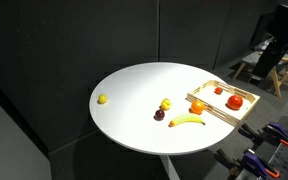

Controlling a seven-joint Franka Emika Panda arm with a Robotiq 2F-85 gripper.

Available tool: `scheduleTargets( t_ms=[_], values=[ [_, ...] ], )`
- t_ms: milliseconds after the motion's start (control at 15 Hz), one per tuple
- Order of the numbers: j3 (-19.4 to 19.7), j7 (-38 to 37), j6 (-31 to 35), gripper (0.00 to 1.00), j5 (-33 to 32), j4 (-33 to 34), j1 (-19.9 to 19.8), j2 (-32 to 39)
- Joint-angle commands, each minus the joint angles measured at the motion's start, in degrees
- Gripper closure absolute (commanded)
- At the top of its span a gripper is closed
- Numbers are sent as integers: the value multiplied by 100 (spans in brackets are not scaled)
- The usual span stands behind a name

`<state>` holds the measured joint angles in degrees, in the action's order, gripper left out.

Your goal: Remove the big red tomato from the box

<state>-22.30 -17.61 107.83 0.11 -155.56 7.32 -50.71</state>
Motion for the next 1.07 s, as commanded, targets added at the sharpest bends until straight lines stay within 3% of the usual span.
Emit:
scheduleTargets(
  t_ms=[0, 467, 1000],
  values=[
    [91, -77, -8, 0, -83, 9, 108, 38],
    [146, -54, -16, 0, -66, 42, 94, 44],
    [699, 93, -55, 0, 13, 262, -58, 82]
  ],
)
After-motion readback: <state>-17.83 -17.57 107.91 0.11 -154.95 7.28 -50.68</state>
